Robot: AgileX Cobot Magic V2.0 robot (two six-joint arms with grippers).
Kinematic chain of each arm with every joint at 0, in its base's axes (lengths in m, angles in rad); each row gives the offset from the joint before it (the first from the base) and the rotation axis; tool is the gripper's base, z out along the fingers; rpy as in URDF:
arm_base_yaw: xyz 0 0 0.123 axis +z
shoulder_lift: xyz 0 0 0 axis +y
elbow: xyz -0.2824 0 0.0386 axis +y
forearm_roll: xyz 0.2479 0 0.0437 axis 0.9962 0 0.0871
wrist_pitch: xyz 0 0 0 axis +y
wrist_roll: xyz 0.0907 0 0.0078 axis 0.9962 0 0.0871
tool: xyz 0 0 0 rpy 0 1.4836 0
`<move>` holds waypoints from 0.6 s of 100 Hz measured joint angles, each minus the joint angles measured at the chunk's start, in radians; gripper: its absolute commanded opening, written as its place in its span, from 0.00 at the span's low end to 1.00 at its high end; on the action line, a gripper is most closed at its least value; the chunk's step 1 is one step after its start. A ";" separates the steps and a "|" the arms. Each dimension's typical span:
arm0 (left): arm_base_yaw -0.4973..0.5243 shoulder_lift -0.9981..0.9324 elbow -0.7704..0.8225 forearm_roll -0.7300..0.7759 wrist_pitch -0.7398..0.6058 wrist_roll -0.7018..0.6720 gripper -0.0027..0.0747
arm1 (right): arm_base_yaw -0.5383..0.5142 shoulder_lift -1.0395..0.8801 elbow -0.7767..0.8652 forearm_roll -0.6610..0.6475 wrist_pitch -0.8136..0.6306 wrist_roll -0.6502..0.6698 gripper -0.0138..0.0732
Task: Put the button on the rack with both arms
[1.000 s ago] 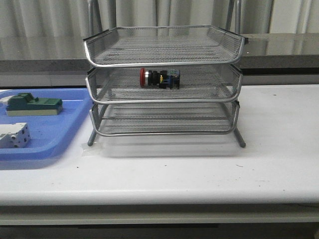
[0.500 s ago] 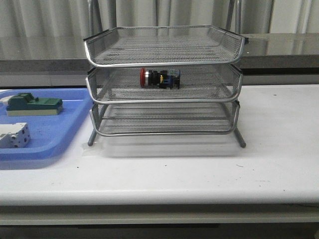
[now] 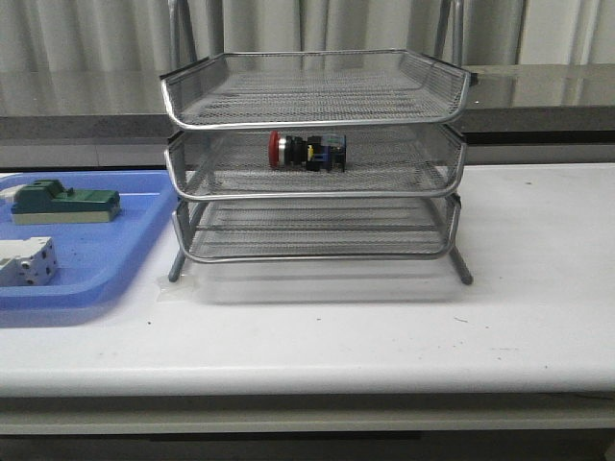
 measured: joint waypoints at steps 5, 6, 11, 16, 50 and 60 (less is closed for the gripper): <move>0.000 0.000 0.000 0.000 0.000 0.000 0.01 | 0.000 -0.016 0.023 -0.005 -0.033 -0.009 0.05; 0.000 0.000 0.000 0.000 0.000 0.000 0.01 | 0.000 -0.021 0.027 -0.005 -0.039 -0.011 0.05; 0.000 0.000 0.000 0.000 0.000 0.000 0.01 | 0.000 -0.043 0.061 -0.007 -0.090 -0.015 0.05; 0.000 0.000 0.000 0.000 0.000 0.000 0.01 | 0.000 -0.069 0.101 -0.007 -0.133 -0.018 0.05; 0.000 0.000 0.000 0.000 0.000 0.000 0.01 | -0.106 -0.245 0.373 0.077 -0.257 -0.025 0.05; 0.000 0.000 0.000 0.000 0.000 0.000 0.01 | -0.139 -0.249 0.420 0.090 -0.276 -0.025 0.05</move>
